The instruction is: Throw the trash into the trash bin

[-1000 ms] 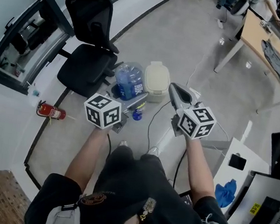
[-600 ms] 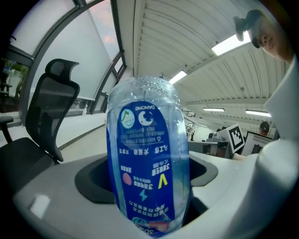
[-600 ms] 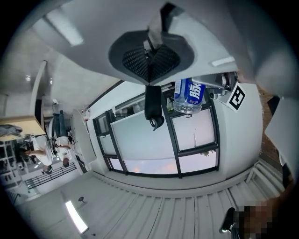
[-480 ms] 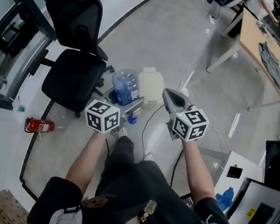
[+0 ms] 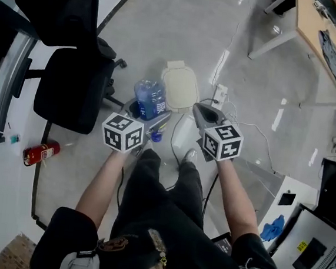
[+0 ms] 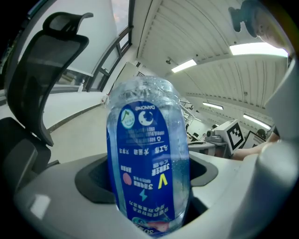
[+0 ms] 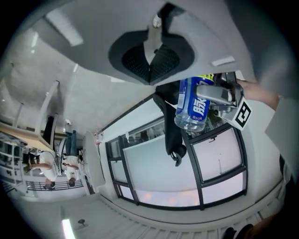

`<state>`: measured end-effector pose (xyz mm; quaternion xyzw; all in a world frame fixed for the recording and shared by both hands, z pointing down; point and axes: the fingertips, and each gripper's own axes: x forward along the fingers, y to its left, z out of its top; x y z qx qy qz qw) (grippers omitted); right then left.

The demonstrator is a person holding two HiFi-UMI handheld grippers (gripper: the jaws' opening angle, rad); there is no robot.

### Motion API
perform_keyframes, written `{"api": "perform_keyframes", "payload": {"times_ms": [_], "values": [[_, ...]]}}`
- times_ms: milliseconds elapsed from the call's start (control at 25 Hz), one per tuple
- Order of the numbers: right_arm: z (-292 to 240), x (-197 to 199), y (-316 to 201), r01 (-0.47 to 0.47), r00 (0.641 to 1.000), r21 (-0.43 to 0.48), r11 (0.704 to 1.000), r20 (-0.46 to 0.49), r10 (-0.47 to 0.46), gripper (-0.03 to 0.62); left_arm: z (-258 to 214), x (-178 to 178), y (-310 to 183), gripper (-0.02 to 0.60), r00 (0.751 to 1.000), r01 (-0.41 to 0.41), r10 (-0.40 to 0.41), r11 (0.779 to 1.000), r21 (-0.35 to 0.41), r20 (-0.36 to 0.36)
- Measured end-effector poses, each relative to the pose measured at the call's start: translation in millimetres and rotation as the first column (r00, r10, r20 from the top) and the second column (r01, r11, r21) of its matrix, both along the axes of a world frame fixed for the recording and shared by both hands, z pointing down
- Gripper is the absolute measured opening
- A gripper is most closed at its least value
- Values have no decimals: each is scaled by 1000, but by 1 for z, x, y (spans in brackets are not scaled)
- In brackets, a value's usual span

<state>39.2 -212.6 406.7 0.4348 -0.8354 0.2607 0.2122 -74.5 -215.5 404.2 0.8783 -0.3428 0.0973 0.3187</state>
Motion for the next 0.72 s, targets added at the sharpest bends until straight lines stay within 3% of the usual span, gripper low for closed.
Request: {"api": "perform_keyframes", "payload": {"times_ms": [160, 440, 720], "values": [[65, 20, -5, 3, 1000, -93, 996, -25, -5, 3, 38, 21, -8, 434, 1000, -10, 10, 1000, -7, 5], [188, 30, 0, 56, 998, -224, 973, -22, -63, 2, 121, 40, -11, 434, 998, 61, -57, 995, -85, 39], [324, 40, -4, 93, 982, -307, 947, -128, -138, 2, 198, 51, -20, 434, 996, 51, -42, 992, -115, 79]]}}
